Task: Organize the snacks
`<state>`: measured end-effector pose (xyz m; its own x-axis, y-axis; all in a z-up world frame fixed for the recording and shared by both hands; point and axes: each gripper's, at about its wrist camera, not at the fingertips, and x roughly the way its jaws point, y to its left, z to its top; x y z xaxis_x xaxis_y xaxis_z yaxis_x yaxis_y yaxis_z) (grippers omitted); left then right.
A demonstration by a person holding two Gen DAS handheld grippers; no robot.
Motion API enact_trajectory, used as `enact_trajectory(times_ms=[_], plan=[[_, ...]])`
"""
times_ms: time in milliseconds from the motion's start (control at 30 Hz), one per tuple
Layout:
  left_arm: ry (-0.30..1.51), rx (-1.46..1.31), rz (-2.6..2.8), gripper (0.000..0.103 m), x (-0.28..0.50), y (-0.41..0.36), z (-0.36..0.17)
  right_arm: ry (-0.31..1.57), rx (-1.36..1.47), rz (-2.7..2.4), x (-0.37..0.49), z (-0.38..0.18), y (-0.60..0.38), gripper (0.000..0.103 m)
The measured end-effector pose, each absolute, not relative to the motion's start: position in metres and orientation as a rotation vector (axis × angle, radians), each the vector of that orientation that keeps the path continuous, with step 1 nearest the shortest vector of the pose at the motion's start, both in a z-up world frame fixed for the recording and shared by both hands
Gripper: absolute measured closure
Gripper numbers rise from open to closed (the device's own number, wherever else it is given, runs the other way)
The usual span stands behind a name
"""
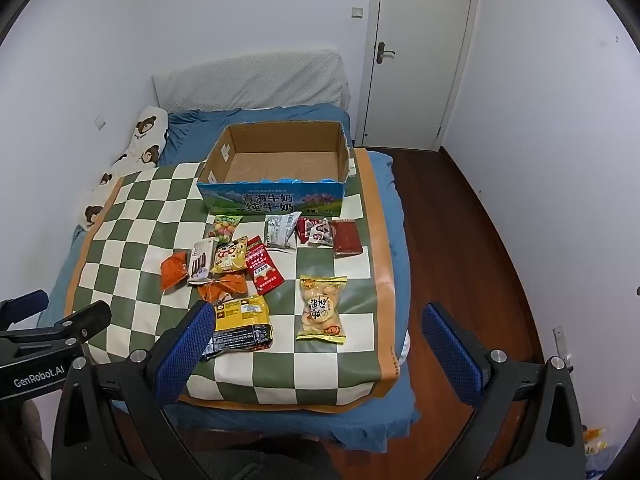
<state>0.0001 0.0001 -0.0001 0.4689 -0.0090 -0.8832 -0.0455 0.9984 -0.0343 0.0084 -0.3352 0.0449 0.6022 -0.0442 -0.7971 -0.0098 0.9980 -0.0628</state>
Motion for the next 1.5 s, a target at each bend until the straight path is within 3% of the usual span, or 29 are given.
enact_trajectory(times_ms=[1500], plan=[[1.063,-0.049,0.026,0.000,-0.006,0.007,0.012,0.934,-0.029,0.008,-0.004,0.051,-0.330,0.000]])
